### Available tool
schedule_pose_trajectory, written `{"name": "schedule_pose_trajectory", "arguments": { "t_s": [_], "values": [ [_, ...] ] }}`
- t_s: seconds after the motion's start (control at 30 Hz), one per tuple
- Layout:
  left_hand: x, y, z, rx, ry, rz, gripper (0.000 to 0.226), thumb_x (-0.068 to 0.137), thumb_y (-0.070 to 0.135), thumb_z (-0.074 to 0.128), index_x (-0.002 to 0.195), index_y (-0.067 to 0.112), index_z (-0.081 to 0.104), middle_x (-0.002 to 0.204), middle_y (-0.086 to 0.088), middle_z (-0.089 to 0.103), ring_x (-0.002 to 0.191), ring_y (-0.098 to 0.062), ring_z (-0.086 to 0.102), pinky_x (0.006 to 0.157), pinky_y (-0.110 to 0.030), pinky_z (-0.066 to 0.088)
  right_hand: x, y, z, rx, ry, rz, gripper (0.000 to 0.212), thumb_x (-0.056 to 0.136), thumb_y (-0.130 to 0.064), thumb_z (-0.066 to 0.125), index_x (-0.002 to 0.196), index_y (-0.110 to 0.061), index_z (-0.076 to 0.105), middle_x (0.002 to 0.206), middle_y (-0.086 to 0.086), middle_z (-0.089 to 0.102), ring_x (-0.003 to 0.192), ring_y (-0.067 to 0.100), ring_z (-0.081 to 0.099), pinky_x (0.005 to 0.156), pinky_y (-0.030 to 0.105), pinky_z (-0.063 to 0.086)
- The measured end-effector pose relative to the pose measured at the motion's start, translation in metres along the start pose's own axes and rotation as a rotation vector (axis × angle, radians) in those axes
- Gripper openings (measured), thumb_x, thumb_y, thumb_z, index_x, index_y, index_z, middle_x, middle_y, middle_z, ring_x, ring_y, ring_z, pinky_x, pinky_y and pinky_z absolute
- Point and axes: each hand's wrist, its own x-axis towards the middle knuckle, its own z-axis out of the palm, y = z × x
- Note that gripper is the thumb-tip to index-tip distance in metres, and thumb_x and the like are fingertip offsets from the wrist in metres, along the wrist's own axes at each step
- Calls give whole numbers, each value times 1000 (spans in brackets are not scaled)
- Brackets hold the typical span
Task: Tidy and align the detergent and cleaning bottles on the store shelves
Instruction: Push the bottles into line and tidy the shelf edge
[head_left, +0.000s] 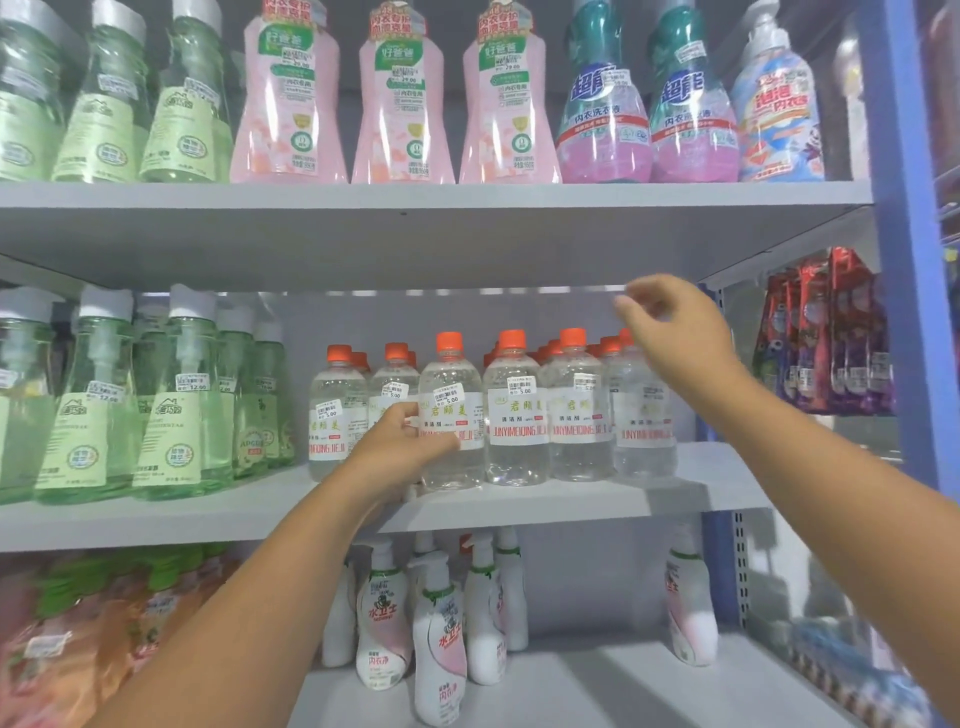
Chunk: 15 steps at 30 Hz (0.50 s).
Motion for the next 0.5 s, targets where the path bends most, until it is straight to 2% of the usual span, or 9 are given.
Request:
{"name": "schedule_pose_trajectory", "arguments": {
  "t_s": [0.03,0.07,0.17,0.23,0.3,0.37,0.43,0.5],
  "values": [
    [1,0,-1,-3,-8,5,52,85,35,79,128,35,50,103,17,65,85,-2,66,58,-23,45,-12,17,-12,52,44,74,34,96,-43,64,124,-24,66,122,-5,67,109,11,63,94,33,50],
    [1,0,-2,-5,-17,8,51,86,34,79,127,35,50,104,16,65,86,-3,67,55,-22,46,-24,32,-20,98,10,170,39,96,-44,66,129,-24,63,128,-4,64,114,14,62,95,34,49],
    [2,-1,-3,-4,-25,10,52,85,34,80,125,36,47,103,16,64,86,-6,68,61,-26,49,-50,65,-29,89,-352,394,70,88,-56,73,146,-28,47,135,-12,53,119,15,57,93,35,48],
    [3,-4,-3,-21,-21,10,55,83,35,82,125,35,47,107,12,66,92,-10,70,73,-32,54,-57,74,-24,71,-469,406,73,82,-55,79,143,-32,47,131,-16,55,112,10,60,87,33,51],
    [3,-5,-3,-14,-23,11,58,82,37,83,125,36,45,110,12,64,96,-12,69,77,-35,55,-56,80,-19,37,-468,390,66,80,-50,83,135,-32,52,121,-19,62,106,6,63,84,32,54],
    [3,-5,-4,-13,-35,0,61,81,39,85,126,38,44,113,11,62,100,-16,69,83,-43,58,-53,84,-15,14,-462,389,60,80,-49,84,130,-30,58,111,-19,67,99,1,64,75,26,51],
    [2,-5,-5,-29,-48,-18,63,79,40,86,127,38,45,118,7,63,104,-21,70,94,-53,58,-53,87,-13,0,-444,382,55,79,-51,85,124,-31,60,105,-21,67,93,-3,63,68,23,48],
    [0,-4,-6,-29,-52,-19,65,76,41,88,126,39,46,119,5,65,104,-22,71,97,-56,56,-55,89,-10,-9,-422,366,52,78,-52,85,119,-32,60,103,-22,67,90,-5,62,65,21,46]
  ]
}}
